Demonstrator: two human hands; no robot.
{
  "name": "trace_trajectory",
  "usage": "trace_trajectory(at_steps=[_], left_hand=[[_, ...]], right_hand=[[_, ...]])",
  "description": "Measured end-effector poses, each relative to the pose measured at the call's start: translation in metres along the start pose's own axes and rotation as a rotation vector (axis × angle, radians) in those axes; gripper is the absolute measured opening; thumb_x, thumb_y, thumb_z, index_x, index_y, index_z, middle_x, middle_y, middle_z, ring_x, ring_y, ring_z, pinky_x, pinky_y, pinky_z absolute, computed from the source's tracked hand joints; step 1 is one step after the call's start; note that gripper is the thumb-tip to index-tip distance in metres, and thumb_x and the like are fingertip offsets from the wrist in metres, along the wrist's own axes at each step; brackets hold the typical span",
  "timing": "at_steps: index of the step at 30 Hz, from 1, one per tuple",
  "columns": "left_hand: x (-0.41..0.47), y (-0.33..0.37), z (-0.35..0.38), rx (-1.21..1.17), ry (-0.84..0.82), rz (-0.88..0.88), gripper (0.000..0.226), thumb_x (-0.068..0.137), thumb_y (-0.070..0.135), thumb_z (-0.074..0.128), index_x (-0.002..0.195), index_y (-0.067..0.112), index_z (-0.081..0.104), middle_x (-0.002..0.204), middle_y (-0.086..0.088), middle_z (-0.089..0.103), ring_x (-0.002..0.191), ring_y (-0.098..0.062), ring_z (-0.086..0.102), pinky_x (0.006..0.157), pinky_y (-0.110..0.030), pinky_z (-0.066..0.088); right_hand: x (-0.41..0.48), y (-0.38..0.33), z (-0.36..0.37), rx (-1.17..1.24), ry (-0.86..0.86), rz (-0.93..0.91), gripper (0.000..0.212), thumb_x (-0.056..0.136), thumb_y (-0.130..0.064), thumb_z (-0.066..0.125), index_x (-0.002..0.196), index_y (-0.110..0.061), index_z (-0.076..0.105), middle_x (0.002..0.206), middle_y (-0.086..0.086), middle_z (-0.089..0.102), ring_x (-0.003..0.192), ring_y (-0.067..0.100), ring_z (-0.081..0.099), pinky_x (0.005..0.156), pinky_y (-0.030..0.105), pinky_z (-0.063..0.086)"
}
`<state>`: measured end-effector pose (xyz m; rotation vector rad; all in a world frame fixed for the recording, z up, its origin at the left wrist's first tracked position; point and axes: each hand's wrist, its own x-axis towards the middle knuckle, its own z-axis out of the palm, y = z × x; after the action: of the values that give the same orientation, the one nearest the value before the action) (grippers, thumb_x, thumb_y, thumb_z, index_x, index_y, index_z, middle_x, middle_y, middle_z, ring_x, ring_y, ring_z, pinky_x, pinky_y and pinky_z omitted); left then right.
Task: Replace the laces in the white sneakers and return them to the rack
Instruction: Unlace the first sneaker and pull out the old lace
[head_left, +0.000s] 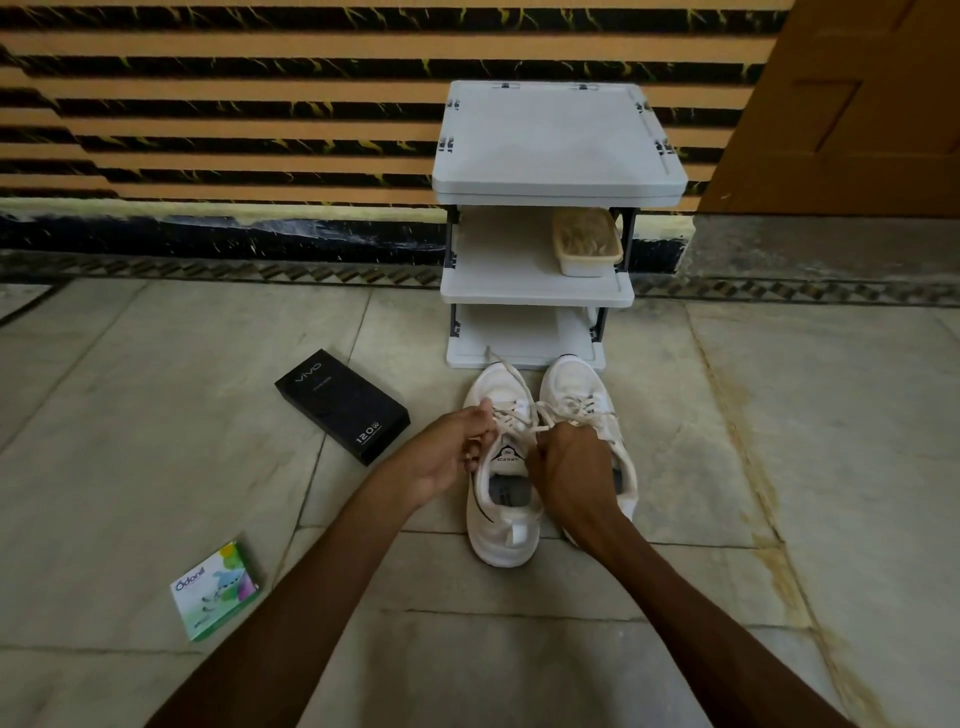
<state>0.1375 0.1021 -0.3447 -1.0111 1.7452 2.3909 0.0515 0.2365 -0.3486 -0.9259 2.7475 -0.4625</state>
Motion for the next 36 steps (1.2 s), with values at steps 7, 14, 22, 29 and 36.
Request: trace_trajectory(at_steps=[7, 14, 22, 29, 36], left_hand=[[0.004, 0.009, 0.028, 0.752, 0.259, 0.262, 0.021, 0.088, 0.020, 0.060, 0.072, 0.020, 0.072, 0.092, 0.003, 0.070, 0.096, -0.017, 0.056, 0.090, -0.035, 0.042], [0.005, -0.006, 0.017, -0.543, 0.176, 0.183, 0.026, 0.101, 0.011, 0.044, 0.108, 0.015, 0.068, 0.107, -0.005, 0.071, 0.104, -0.017, 0.065, 0.098, -0.033, 0.049], [0.011, -0.017, 0.008, 1.486, 0.375, 0.782, 0.020, 0.095, 0.032, 0.055, 0.093, 0.020, 0.071, 0.086, -0.001, 0.072, 0.081, -0.020, 0.064, 0.077, -0.034, 0.039], [0.015, -0.020, 0.016, 0.792, 0.408, 0.580, 0.015, 0.090, 0.024, 0.063, 0.089, 0.020, 0.078, 0.095, 0.002, 0.075, 0.086, -0.013, 0.068, 0.082, -0.030, 0.051], [0.012, -0.013, 0.024, 1.579, 0.470, 0.618, 0.020, 0.093, 0.033, 0.057, 0.101, 0.023, 0.072, 0.098, -0.001, 0.069, 0.090, -0.019, 0.062, 0.081, -0.032, 0.034]], right_hand=[[0.000, -0.001, 0.005, 0.126, 0.015, 0.013, 0.027, 0.095, -0.026, 0.056, 0.081, -0.007, 0.069, 0.079, 0.009, 0.069, 0.070, 0.021, 0.064, 0.071, 0.031, 0.054], [-0.002, -0.001, 0.004, 0.181, 0.025, 0.029, 0.027, 0.087, -0.023, 0.063, 0.067, -0.008, 0.068, 0.061, 0.006, 0.062, 0.055, 0.018, 0.057, 0.055, 0.027, 0.049], [0.003, 0.005, 0.015, 0.225, 0.037, 0.100, 0.028, 0.091, -0.030, 0.062, 0.073, -0.010, 0.067, 0.066, 0.003, 0.055, 0.062, 0.015, 0.050, 0.064, 0.023, 0.038], [0.004, 0.005, 0.019, 0.150, 0.019, 0.091, 0.025, 0.091, -0.028, 0.060, 0.070, -0.014, 0.063, 0.066, 0.002, 0.054, 0.060, 0.014, 0.048, 0.055, 0.020, 0.032], [0.003, 0.002, 0.016, 0.105, 0.024, 0.077, 0.025, 0.094, -0.027, 0.058, 0.078, -0.011, 0.068, 0.073, 0.006, 0.064, 0.064, 0.014, 0.052, 0.064, 0.023, 0.038]])
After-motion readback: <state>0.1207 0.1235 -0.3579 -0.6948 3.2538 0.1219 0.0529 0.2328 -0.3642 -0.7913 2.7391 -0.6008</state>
